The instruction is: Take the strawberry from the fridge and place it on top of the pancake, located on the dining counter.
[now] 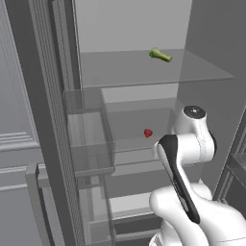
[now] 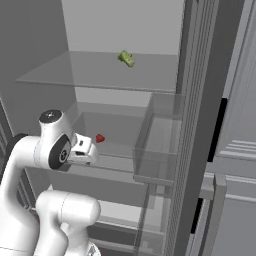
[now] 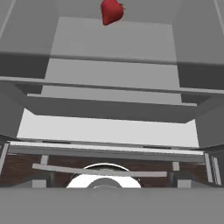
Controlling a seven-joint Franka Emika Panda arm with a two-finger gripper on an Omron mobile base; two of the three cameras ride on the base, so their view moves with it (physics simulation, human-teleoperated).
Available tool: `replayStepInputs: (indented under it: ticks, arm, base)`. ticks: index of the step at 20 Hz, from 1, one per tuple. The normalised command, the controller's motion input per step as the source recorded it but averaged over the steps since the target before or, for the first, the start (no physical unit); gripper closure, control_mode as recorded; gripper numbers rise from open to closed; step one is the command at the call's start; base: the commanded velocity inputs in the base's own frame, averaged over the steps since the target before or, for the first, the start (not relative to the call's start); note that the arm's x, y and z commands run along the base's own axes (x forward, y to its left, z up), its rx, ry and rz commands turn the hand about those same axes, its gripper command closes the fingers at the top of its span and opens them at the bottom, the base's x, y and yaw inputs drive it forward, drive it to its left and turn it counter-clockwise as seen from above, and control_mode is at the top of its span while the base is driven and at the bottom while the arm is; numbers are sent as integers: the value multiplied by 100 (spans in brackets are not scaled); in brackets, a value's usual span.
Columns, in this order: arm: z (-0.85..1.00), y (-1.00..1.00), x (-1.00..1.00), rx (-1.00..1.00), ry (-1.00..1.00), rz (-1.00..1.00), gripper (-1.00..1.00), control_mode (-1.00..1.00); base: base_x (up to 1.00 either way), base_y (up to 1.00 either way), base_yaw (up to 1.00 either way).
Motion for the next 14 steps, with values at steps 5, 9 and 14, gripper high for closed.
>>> replayStepInputs:
  ticks: [5, 9, 14]
  arm:
    - [5, 10, 33, 1, -24, -1, -100, -100]
    - [17, 24, 40, 7, -10, -13, -100, -100]
    - [30, 10, 32, 18, -1, -20, -100, -100]
  base:
    - [0, 0, 0]
    - [0, 0, 0]
    - [0, 0, 0]
